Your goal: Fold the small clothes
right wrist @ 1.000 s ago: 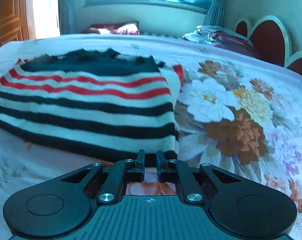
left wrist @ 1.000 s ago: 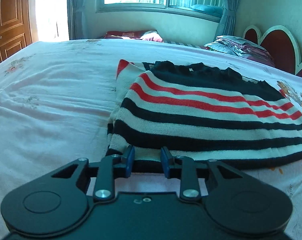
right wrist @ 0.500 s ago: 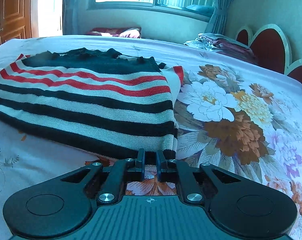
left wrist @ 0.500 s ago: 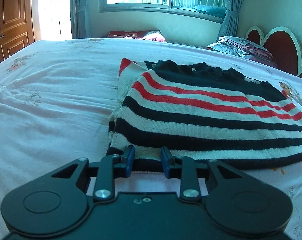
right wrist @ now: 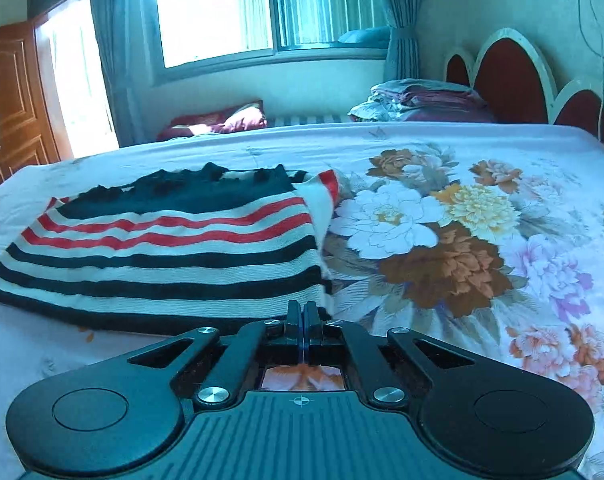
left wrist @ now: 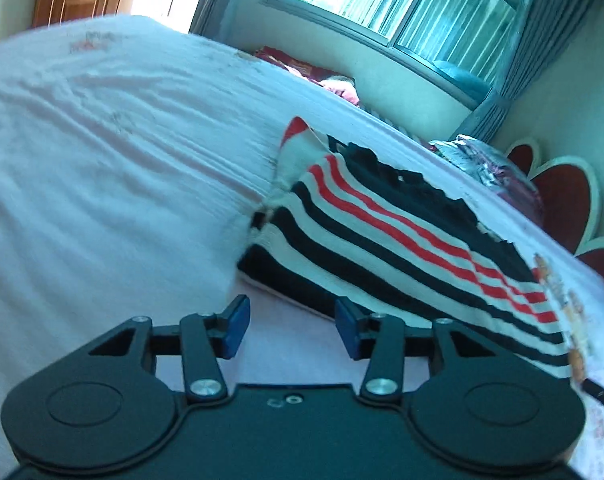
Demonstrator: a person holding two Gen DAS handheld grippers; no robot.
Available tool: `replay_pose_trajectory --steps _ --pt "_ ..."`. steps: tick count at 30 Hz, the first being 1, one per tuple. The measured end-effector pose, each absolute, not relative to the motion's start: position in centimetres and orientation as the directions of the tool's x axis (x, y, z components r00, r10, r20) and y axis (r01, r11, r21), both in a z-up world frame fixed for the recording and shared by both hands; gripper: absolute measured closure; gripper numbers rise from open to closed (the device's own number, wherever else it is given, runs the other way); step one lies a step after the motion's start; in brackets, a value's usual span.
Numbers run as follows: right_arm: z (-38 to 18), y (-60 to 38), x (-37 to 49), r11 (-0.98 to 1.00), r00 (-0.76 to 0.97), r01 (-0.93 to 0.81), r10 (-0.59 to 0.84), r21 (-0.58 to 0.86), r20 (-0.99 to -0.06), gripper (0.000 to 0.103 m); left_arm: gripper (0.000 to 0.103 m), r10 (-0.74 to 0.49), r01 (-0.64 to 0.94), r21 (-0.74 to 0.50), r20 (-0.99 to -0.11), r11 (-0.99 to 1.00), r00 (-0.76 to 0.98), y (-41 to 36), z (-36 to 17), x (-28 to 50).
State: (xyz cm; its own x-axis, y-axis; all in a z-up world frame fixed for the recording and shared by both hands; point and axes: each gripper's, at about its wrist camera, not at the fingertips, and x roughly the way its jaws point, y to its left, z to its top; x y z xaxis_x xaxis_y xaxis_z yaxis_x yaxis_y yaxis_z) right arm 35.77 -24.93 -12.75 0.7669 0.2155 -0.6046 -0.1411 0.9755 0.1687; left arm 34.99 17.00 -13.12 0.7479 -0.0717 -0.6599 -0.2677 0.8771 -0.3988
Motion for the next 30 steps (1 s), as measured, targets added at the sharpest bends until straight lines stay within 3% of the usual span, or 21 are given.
replay_pose_trajectory --steps 6,10,13,16,19,22,30 --pt "-11.4 -20.0 38.7 0.915 0.706 -0.264 0.399 0.305 -0.585 0.103 0.062 -0.102 -0.368 -0.603 -0.603 0.708 0.791 18.5 -15.8 36.7" --pt "-11.7 -16.6 42.3 0.884 0.656 -0.306 0.466 0.355 -0.594 0.103 0.07 -0.101 -0.389 -0.666 -0.572 0.637 0.814 20.2 -16.8 38.6" --pt "-12.2 -14.6 44.8 0.866 0.618 -0.314 0.498 0.389 -0.608 0.103 0.07 -0.109 -0.389 -0.711 -0.545 0.586 0.831 21.3 -17.4 39.6" --pt "-12.8 -12.7 46.5 0.857 0.595 -0.334 0.515 0.393 -0.617 0.103 0.071 -0.106 -0.388 -0.709 -0.544 0.589 0.833 21.4 -17.5 40.7" --pt "-13.1 -11.5 47.2 0.852 0.579 -0.346 0.524 0.394 -0.625 0.103 0.086 -0.109 -0.392 -0.705 -0.552 0.591 0.827 21.4 -17.3 41.2" --pt "-13.4 -10.8 47.4 0.846 0.57 -0.361 0.533 0.392 -0.626 0.103 0.087 -0.105 -0.338 -0.709 -0.501 0.619 0.859 20.7 -15.7 40.6" --pt "-15.4 -10.3 48.4 0.858 0.554 -0.329 0.513 0.394 -0.656 0.103 0.087 -0.13 -0.333 -0.729 -0.499 0.598 0.857 21.1 -16.5 40.6"
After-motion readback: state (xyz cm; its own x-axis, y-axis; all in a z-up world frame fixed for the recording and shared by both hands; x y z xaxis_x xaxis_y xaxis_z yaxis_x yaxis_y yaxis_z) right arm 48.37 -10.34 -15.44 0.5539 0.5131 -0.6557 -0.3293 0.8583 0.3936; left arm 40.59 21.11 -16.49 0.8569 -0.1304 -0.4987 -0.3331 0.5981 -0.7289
